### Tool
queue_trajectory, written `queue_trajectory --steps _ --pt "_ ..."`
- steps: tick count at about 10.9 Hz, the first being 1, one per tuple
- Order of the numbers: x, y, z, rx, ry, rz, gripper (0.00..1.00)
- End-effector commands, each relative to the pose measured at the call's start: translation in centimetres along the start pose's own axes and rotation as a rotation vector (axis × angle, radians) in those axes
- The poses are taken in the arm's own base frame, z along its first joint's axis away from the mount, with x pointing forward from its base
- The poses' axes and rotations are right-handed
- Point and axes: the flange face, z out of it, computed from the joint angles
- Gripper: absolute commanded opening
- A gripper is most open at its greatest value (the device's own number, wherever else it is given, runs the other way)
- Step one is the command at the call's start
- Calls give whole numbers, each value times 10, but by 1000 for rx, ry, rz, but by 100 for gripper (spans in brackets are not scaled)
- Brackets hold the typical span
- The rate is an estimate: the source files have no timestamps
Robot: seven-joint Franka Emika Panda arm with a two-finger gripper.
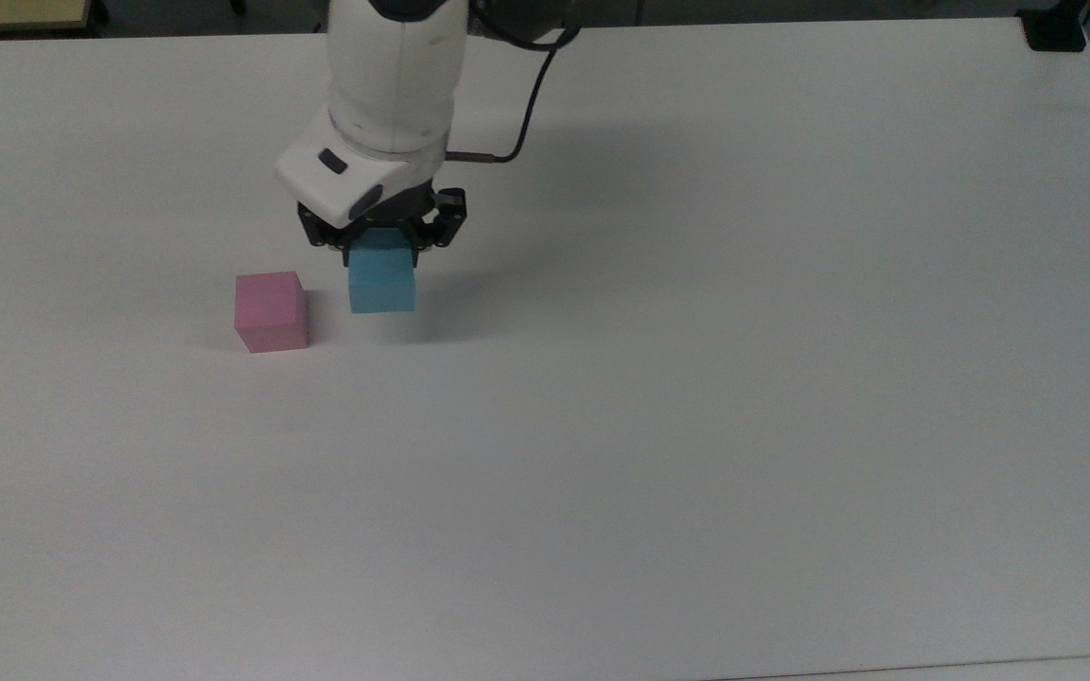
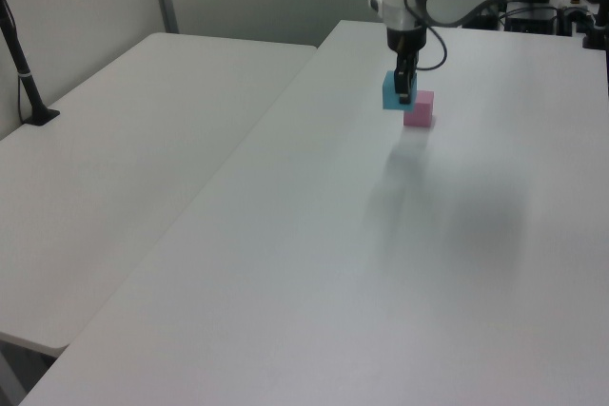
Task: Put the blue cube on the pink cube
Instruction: 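Carry the held blue cube over the pink cube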
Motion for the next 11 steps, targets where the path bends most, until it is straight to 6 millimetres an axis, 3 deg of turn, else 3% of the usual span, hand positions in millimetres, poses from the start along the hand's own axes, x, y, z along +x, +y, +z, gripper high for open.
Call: queue_trajectory --steps 1,4,7,11 --pt "-23 53 1 5 -21 -14 53" --pt "-37 94 15 41 -40 71 54" --pt "-42 100 35 48 -62 87 54" --pt "-31 109 63 43 -10 135 54"
